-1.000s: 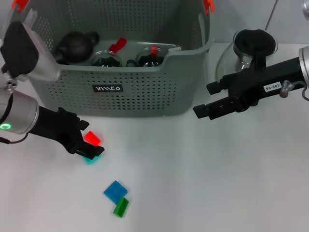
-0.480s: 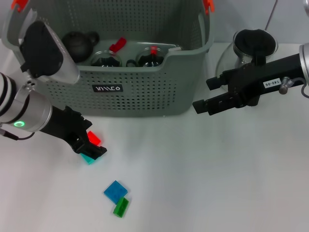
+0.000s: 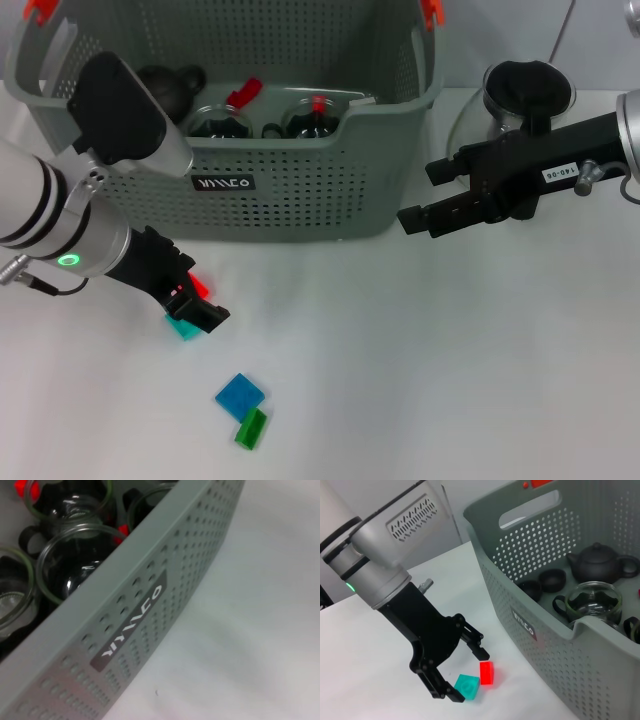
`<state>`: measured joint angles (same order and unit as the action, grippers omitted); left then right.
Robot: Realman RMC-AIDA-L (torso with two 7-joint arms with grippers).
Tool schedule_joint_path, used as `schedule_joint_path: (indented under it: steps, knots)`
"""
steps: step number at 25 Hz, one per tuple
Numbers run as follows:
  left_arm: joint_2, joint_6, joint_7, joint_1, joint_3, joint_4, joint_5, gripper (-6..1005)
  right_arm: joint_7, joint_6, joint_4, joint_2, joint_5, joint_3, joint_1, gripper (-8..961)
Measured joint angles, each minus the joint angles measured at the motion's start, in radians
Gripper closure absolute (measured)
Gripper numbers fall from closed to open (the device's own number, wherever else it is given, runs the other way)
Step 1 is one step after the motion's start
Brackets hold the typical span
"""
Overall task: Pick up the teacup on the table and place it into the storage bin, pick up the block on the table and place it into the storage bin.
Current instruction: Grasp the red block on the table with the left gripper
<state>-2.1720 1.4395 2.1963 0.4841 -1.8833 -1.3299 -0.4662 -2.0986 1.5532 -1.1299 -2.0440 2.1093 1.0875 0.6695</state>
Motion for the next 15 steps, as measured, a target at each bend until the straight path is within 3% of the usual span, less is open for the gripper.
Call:
schedule_joint_path:
  steps: [15]
  knots:
    - [0.001,-0.024,0.127,0.016,0.040,-0.003,0.044,141,0.011,-0.001,0.000,0.003,0.000,0.000,0.004,26]
